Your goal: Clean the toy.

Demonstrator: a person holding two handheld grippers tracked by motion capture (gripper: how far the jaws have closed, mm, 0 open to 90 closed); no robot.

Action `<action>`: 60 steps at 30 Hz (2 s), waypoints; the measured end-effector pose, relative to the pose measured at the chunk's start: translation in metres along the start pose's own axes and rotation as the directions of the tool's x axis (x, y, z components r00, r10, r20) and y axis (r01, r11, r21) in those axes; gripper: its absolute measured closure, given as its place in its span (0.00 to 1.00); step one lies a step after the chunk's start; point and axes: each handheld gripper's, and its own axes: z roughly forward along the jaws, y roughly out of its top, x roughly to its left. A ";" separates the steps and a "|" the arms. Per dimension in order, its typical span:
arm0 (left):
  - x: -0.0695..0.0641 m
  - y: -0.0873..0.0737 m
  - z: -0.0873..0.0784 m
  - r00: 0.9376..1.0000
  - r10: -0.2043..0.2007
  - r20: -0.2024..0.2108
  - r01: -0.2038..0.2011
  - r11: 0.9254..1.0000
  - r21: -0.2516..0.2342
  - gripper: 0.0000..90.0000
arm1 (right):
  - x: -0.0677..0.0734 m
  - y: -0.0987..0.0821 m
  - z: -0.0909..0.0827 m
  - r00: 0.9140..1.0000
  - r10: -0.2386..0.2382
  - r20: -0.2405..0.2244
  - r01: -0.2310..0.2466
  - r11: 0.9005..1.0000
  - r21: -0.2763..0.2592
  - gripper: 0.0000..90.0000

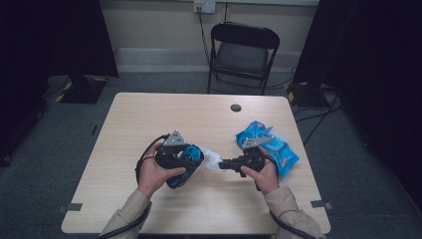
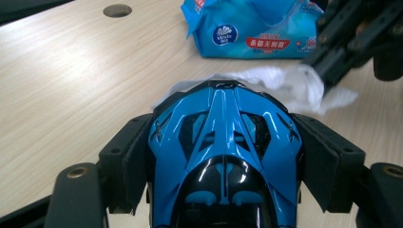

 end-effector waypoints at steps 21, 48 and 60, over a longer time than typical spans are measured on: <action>-0.017 -0.003 0.019 0.998 0.041 0.053 -0.043 0.998 0.042 0.29 | 0.005 0.042 0.002 1.000 0.011 0.000 -0.011 0.993 -0.121 0.96; -0.006 -0.002 0.009 1.000 0.023 0.002 -0.023 1.000 0.013 0.29 | 0.015 0.019 0.017 0.996 -0.024 -0.084 0.021 0.999 -0.035 0.96; -0.004 0.001 0.003 1.000 0.016 0.012 -0.016 1.000 -0.010 0.29 | 0.017 0.008 0.024 0.992 -0.049 -0.114 0.051 0.998 0.020 0.96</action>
